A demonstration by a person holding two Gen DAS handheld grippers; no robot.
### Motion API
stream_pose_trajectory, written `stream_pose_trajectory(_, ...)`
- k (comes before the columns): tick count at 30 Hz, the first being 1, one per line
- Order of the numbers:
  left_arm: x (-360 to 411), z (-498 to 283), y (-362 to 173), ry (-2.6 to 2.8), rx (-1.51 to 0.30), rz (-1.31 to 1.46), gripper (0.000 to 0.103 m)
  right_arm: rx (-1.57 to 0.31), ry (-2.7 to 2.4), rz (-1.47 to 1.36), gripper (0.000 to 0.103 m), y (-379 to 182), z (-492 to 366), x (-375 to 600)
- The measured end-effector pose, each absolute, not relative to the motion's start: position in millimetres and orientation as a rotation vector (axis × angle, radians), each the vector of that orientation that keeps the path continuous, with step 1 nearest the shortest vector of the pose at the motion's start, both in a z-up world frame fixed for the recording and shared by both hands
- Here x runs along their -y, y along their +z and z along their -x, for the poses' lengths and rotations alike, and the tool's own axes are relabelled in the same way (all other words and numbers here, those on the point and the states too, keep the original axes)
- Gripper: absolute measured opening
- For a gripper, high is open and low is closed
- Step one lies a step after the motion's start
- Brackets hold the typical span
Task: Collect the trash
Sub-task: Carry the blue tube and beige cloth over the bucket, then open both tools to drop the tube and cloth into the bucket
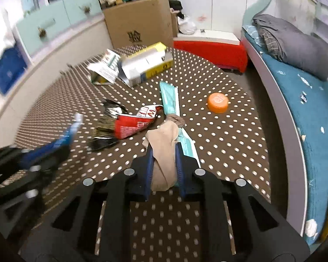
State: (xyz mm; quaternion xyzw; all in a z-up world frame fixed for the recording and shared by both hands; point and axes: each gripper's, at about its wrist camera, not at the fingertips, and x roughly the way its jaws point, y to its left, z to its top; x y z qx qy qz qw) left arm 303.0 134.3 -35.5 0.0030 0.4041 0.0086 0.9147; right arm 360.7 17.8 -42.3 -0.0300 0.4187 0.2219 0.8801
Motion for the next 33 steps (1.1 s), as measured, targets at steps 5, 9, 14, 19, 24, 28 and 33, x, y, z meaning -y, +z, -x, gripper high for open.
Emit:
stream_pose_trajectory(5,-98.5,-303.7,-27.5,-0.048,-0.809,-0.021,0.01,-0.809,0.431,-0.004,0.02,-15.0,-333.5,35.2)
stream_pose_trajectory(9,-51.3,-302.9,-24.1,-0.137,-0.797,-0.058,0.01,-0.782,0.361,-0.036,0.02,-4.6,-319.9,77.1)
stream_pose_trajectory(14,14.4,-301.9,-29.3,-0.273,-0.809,-0.1,0.01,-0.781,0.231,-0.086,0.02,-5.5,-297.0,138.9)
stream_pose_trajectory(19,82.2,-299.1,-46.9,-0.387,-0.851,-0.163,0.01,-0.8,0.122,-0.114,0.02,-14.5,-278.1,195.1)
stream_pose_trajectory(24,139.8,-295.3,-70.6,-0.477,-0.912,-0.224,0.01,-0.853,0.0,-0.176,0.02,-36.6,-263.4,251.7)
stream_pose_trajectory(28,179.6,-294.2,-96.4,-0.541,-0.972,-0.266,0.011,-0.904,-0.063,-0.226,0.02,-60.5,-252.8,288.6)
stream_pose_trajectory(33,205.6,-296.9,-127.2,-0.509,-1.03,-0.295,0.081,-0.962,-0.114,-0.276,0.02,-90.1,-244.8,312.7)
